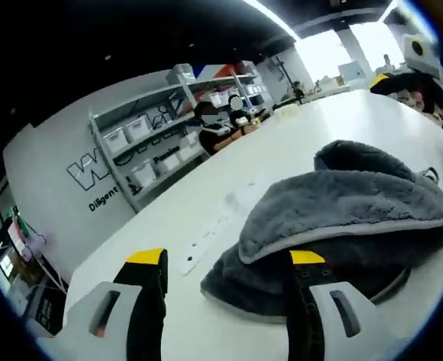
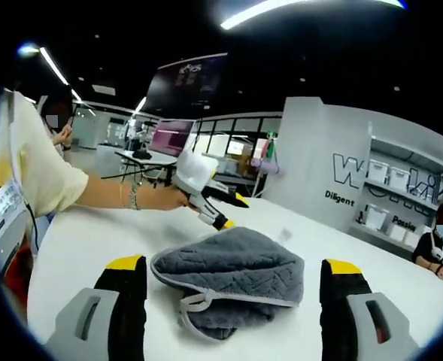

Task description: Fold the towel on the table until its edges align and the towel forms a compact rectangular stack.

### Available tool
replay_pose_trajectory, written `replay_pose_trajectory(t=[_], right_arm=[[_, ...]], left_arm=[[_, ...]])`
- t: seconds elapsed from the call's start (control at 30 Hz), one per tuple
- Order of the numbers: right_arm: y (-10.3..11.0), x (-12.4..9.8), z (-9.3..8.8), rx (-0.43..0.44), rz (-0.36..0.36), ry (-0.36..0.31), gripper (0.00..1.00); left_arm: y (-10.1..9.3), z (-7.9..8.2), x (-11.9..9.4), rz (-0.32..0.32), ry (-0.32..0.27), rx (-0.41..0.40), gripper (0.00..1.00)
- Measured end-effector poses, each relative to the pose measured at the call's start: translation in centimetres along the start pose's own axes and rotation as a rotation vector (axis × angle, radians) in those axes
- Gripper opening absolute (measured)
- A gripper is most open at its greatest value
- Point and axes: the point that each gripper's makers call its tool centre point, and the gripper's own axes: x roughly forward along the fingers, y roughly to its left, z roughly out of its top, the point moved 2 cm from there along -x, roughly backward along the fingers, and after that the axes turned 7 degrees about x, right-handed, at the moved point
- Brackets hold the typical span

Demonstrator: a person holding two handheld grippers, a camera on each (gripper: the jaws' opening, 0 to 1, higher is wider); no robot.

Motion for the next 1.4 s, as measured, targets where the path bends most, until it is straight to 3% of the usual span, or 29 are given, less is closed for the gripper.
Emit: replay_pose_trajectory(t=[0.13,0.3,0.5,0.63,0.73,0.8,0.97,1.23,1.4], right_arm=[[-0.1,0.1,0.0,-0.001,-0.001,0.001,0.97],[0.0,0.2,0.1,-0.004,0.003,0.006,0.97],[0.1,0.3,0.1,-0.002,0.011,0.008,0.97],[0.0,0.4,0.0,-0.010,0.008,0.016,0.97],[0.0,0.4,0.1,-0.010,0.008,0.016,0.97],[0.0,0.4,0.2,-0.010,0.008,0.014,0.97],[-0.1,0.4,0.1,-0.016,0.004,0.019,0.97],[-0.1,0.4,0.2,-0.024,0.005,0.022,0.97],[0.0,0.4,0.2,-0.028,0.006,0.025,0.97]], left_arm=[[-0.6,1.2,0.0,-0.026,-0.066,0.096,0.42],[-1.4,1.4,0.1,-0.050,-0.069,0.186,0.33],[-1.9,1.9,0.2,-0.092,-0.100,0.207,0.23],[-3.1,2.2,0.1,-0.160,-0.111,0.266,0.05],[-3.6,2.1,0.1,-0.153,-0.092,0.330,0.02],[-3.7,2.1,0.2,-0.150,-0.082,0.326,0.02],[-2.7,2.6,-0.4,-0.151,-0.113,0.172,0.02],[-0.1,4.0,-2.1,-0.062,-0.135,0.171,0.02],[1.7,5.8,-3.8,0.011,-0.169,0.185,0.02]])
